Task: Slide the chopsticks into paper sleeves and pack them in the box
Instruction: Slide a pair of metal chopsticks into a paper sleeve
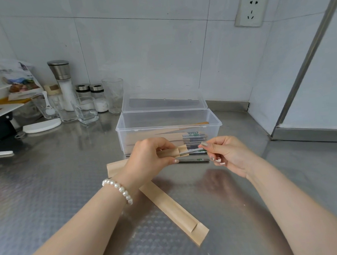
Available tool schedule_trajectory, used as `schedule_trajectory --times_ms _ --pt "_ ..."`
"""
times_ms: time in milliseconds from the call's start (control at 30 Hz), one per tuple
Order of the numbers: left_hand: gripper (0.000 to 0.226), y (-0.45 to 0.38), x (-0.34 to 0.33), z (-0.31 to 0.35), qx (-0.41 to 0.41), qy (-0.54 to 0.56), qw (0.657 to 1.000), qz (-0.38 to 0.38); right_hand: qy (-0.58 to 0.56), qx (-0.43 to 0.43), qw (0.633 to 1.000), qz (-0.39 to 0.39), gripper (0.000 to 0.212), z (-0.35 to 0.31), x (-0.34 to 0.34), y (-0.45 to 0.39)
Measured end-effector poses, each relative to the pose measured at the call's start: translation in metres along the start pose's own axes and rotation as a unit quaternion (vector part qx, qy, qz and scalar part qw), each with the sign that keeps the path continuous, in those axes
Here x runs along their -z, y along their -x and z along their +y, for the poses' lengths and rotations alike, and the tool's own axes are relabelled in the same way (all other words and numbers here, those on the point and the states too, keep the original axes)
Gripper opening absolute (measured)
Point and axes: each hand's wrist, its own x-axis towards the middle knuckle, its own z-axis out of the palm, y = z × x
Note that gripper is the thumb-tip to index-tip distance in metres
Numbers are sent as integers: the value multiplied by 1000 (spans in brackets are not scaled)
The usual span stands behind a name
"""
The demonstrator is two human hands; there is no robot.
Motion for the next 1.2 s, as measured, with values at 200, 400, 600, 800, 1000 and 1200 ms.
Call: schedule_trajectory --times_ms 200,400,600,800,1000,1200 --pt "24 -1 1 -1 6 -1 1000 1 -18 8 999 45 24 1 1 -3" --pt "25 -3 3 -5 22 -7 1000 7 224 97 964 103 15 8 7 -6" --pt "25 -1 0 -4 26 -1 1000 -7 403 102 907 68 14 20 2 -13" --pt "25 -1 0 -3 28 2 1000 -14 419 96 899 80 8 24 6 -19" --pt "25 -1 0 -4 31 6 999 -12 338 124 926 111 25 18 9 -16" --pt "24 -2 0 -6 29 12 999 -12 -126 136 963 194 15 -8 29 -7"
